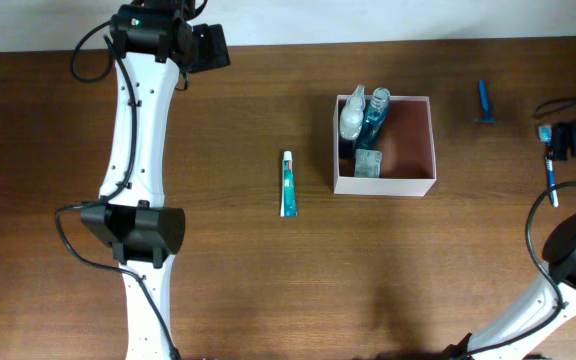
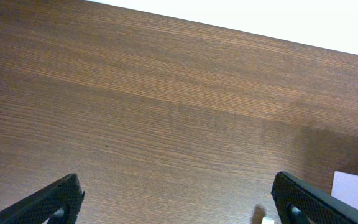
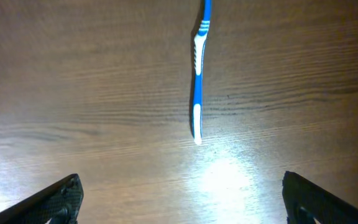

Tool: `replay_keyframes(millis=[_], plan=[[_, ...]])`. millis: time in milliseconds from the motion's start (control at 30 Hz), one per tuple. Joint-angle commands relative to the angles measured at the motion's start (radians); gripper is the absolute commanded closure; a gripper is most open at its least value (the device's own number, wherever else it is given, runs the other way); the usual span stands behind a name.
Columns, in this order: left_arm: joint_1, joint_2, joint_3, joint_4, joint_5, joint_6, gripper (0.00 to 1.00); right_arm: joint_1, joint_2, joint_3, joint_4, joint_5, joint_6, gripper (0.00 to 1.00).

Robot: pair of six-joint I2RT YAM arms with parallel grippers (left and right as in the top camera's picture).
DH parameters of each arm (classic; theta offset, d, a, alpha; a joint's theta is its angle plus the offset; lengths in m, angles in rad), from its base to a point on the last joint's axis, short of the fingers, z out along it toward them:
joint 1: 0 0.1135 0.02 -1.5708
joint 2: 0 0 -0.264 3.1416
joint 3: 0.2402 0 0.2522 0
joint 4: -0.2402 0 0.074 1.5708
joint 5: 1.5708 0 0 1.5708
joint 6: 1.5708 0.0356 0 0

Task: Pack container
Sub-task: 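Lower the right gripper onto the blue-white toothbrush handle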

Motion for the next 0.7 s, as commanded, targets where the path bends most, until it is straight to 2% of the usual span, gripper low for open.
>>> replay_keyframes(millis=[0, 233, 533, 667], plan=[[0.005, 0.000, -0.005, 0.002, -0.008, -0.010, 0.01, -0.020, -0.008, -0.042, 0.026, -0.014, -0.064, 0.01], [0.005, 0.000, -0.005, 0.002, -0.008, -0.010, 0.01, -0.025, -0.008, -0.182, 0.185, -0.014, -0.064, 0.01], [0.005, 0.000, -0.005, 0.002, -0.008, -0.010, 0.01, -0.028, -0.007, -0.329, 0.296, -0.014, -0.061, 0.01], [0.005, 0.000, -0.005, 0.002, -0.008, -0.010, 0.01, -0.028, 0.021, -0.341, 0.298, -0.027, -0.062, 0.01]])
